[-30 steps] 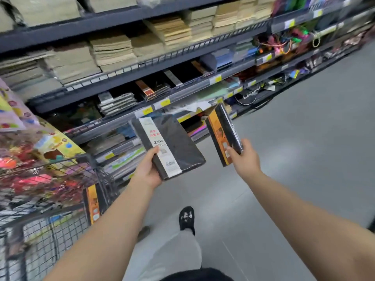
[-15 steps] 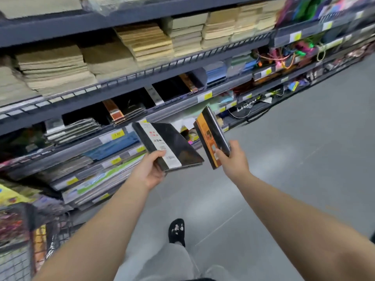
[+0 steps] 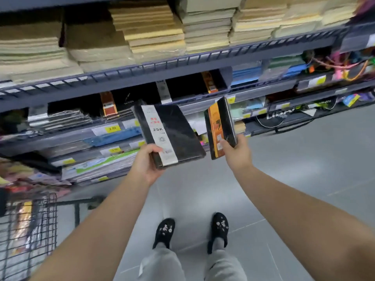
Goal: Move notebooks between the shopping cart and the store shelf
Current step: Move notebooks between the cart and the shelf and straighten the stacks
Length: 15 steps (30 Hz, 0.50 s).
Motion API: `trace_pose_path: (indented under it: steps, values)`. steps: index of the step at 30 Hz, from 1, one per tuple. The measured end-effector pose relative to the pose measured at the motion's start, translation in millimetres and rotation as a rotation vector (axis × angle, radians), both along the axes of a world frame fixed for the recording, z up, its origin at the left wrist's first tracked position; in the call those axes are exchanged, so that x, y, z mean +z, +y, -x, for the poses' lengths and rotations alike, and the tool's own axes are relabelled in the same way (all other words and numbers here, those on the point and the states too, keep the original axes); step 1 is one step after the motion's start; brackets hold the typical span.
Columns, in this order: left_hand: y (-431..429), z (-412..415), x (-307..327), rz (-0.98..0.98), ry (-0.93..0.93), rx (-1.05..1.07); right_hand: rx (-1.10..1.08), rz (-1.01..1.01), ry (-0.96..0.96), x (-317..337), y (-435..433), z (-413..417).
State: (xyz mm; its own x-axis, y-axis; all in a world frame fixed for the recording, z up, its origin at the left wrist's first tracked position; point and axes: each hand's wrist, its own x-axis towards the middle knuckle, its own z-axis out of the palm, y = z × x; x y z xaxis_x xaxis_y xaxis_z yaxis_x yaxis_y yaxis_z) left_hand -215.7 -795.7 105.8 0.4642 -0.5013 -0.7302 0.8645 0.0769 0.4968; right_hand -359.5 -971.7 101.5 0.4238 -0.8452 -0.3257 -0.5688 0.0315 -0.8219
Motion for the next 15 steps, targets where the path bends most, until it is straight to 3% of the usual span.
trace_pose_path:
  steps: [9, 15]
  values:
    - [-52.0, -6.6, -37.4, -0.034, -0.039, 0.273, 0.1, -0.073, -0.247, -39.6, -81.9, -31.6]
    - [-81.6, -26.2, -49.7, -0.076, -0.109, 0.248, 0.052, -0.093, -0.295, -63.8, -110.5, -46.6]
